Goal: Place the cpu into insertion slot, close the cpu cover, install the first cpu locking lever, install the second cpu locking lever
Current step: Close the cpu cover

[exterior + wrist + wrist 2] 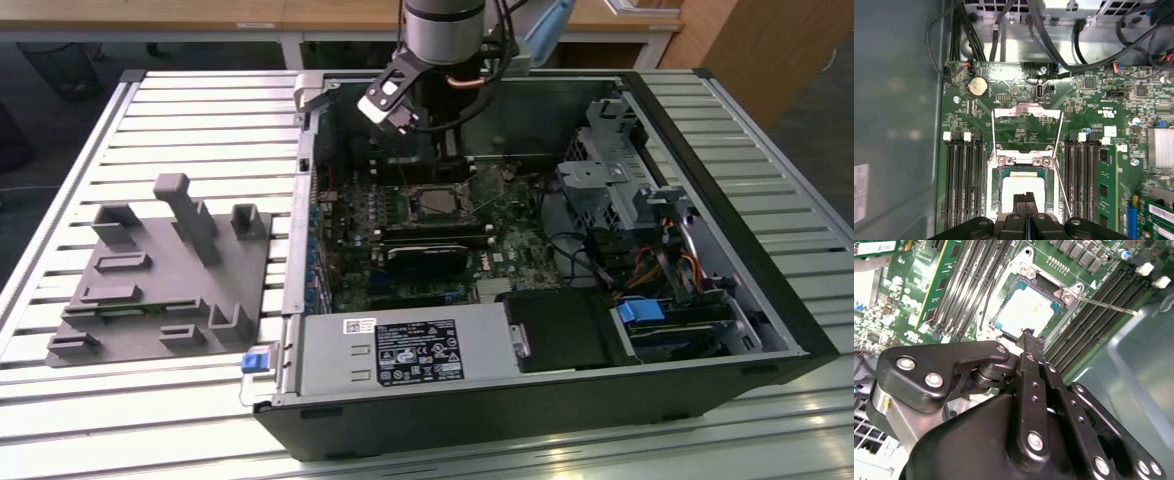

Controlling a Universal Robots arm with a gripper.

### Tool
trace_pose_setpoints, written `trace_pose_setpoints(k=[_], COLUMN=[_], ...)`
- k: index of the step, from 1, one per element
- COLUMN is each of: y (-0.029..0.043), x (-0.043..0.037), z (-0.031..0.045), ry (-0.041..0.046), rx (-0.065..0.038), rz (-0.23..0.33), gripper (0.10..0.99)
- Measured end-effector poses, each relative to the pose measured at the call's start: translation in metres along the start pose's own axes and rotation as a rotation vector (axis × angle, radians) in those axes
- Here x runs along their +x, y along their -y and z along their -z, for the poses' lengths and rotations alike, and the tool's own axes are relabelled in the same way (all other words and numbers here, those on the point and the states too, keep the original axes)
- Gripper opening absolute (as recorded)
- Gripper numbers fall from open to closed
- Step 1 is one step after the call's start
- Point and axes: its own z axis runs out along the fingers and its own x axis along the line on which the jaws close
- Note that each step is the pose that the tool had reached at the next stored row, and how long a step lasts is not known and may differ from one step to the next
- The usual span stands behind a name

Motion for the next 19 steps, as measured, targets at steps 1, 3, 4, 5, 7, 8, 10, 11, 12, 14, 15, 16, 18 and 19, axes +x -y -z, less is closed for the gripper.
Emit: trace_pose_setpoints(k=[1, 3, 4, 5, 7, 8, 10, 11, 12, 14, 15, 16, 18, 19], y=[-0.0003, -0.0008, -0.0011, -0.0014, -0.002, -0.0023, -0.0029, -0.0031, -0.0033, -0.0037, -0.0037, -0.0038, -0.0038, -0.0038], x=[0.0, 0.0, 0.0, 0.0, 0.0001, 0.0, 0.0, 0.0, 0.0, 0.0, -0.0004, -0.0013, -0.0034, -0.0047], z=[0.0034, 0.0099, 0.0133, 0.0172, 0.0248, 0.0281, 0.0352, 0.0385, 0.0405, 0.0419, 0.042, 0.0421, 0.0421, 0.042], ry=[-0.0001, 0.0, 0.0, 0.0, 0.0001, 0.0, 0.0, 0.0, 0.0001, -0.0002, -0.0005, -0.0003, -0.0003, -0.0002], rx=[0.0, 0.0, 0.0, 0.0, 0.0, 0.0, 0.0, 0.0, 0.001, 0.005, 0.007, 0.01, 0.013, 0.013], rz=[0.0, 0.0, 0.0, 0.0, 0.0, 0.0, 0.0, 0.0, 0.0, 0.0, 0.0, 0.0, 0.0, 0.0], gripper=[0.106, 0.106, 0.106, 0.106, 0.106, 0.106, 0.106, 0.106, 0.106, 0.106, 0.106, 0.106, 0.106, 0.106])
